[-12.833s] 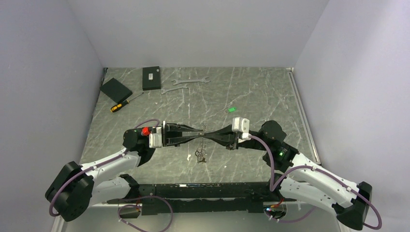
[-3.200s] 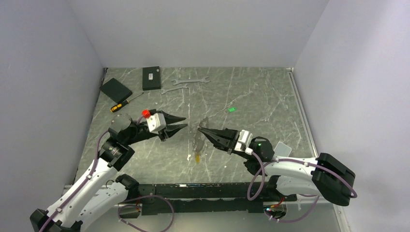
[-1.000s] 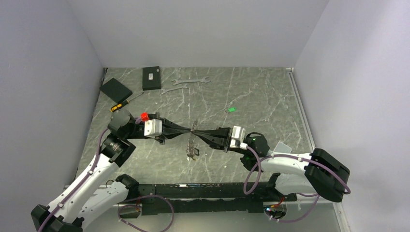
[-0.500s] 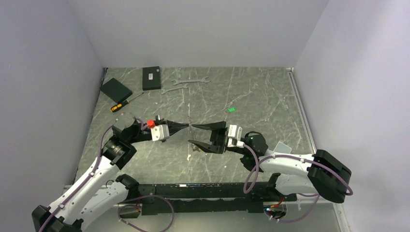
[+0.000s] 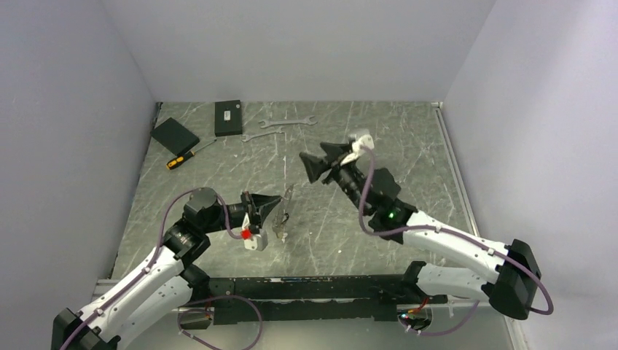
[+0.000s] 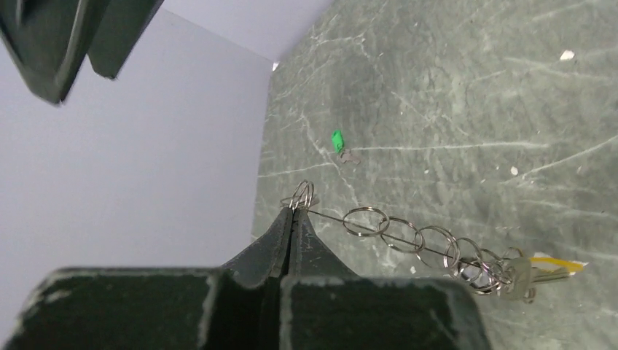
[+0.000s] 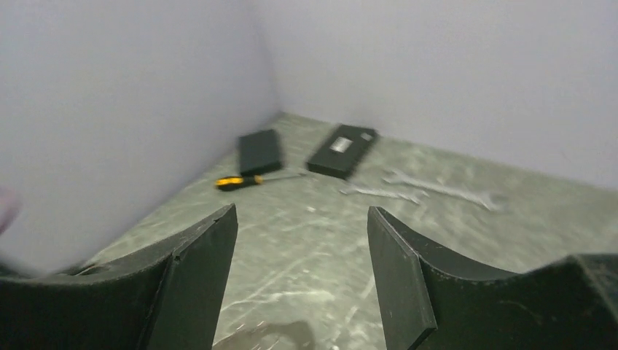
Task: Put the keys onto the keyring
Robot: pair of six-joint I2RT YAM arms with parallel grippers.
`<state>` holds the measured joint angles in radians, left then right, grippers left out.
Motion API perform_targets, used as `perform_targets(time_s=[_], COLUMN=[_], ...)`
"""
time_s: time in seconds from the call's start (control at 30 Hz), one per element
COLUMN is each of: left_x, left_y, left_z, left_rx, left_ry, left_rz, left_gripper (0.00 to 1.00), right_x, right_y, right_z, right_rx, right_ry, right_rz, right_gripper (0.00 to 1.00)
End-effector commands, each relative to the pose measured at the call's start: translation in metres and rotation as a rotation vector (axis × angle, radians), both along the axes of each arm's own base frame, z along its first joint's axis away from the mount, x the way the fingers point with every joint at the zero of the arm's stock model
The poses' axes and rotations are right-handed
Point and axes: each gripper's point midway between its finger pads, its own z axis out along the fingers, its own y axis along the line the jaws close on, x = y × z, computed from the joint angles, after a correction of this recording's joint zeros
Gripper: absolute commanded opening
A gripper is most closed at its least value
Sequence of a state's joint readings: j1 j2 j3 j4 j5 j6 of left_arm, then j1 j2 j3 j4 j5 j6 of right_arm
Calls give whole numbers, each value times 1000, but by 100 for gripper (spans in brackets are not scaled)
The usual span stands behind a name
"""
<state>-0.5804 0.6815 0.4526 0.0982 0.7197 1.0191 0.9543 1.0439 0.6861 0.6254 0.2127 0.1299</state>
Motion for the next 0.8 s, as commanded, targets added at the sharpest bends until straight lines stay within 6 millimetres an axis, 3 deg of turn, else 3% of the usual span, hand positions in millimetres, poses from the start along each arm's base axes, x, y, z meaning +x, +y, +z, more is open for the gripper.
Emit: perform_targets(time_s=[0.0, 0.1, 0.17, 0.27, 0.33, 0.5, 0.6, 0.77], left_x=[2, 0, 0, 0, -1, -2, -4, -5], left_y=[3, 4, 5, 7, 6, 3, -1, -6], left_z=[10, 5, 3, 2, 2, 3, 2, -1], left_rx=[61, 85, 97, 100, 97, 91, 90, 85], left_ry=[-217, -242, -253, -260, -252, -209, -162, -134], left_rz=[25, 33, 43, 56, 56, 45, 26, 1], left_gripper=[0, 0, 0, 0, 0, 0, 0, 0], right_x=[51, 65, 63, 35, 2, -62, -79, -91], right_y=[-42, -48, -39, -16, 2, 15, 17, 33], right_z=[-62, -78, -78, -72, -68, -63, -67, -75], right_rx=[-150, -189, -207, -275, -309, -311, -310, -378], right_ry=[351, 443, 449, 325, 209, -88, -197, -271], right_rz=[-322, -348, -265, -14, 205, 537, 605, 625], right_gripper=[70, 69, 55, 55, 57, 53, 46, 46])
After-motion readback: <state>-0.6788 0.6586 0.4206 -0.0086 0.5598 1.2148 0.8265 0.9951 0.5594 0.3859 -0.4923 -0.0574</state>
